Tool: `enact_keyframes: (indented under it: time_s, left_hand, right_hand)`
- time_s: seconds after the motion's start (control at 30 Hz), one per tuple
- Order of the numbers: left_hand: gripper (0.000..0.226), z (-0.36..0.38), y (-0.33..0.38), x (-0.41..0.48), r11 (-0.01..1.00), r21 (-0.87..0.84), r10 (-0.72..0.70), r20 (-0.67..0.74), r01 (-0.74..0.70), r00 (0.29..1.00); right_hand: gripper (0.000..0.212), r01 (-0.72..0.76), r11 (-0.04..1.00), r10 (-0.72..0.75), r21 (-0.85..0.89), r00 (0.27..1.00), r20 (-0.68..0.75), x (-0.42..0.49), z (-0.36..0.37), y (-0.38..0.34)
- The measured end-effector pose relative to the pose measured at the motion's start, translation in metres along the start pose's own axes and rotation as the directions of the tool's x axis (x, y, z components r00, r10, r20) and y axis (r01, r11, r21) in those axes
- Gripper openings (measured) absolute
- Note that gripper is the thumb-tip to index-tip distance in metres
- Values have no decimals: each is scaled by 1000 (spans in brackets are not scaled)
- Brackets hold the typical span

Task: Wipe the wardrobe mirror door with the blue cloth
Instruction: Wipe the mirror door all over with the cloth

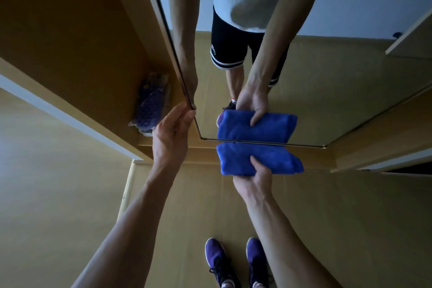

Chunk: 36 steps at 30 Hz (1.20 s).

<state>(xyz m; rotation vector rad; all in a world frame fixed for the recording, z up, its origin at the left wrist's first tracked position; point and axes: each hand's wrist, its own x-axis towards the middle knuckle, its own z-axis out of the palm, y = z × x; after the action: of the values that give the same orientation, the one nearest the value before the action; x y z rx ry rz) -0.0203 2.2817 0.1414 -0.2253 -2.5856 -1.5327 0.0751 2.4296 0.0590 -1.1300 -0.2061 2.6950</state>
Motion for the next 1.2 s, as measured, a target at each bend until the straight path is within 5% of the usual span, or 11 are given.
enact_keyframes:
  time_s: [0.13, 0.37, 0.67, 1.2]
  left_hand:
    - [19, 5, 4, -12, 999, -10, -34, 2, 34, 999]
    - [17, 0, 6, -12, 998, 65, -6, 45, 3, 999]
    - [12, -6, 5, -23, 988, 119, 86, 103, -98, 991]
    - [35, -9, -2, -25, 968, 34, 241, 159, -249, 958]
  right_hand:
    - [35, 33, 999, -33, -6, 999, -11, -7, -9, -23]
    - [31, -173, 985, 174, 18, 984, -27, 5, 6, 44]
    - [45, -35, 999, 30, 31, 990, 135, 6, -30, 1]
    - [40, -62, 998, 66, -20, 965, 253, 17, -52, -20]
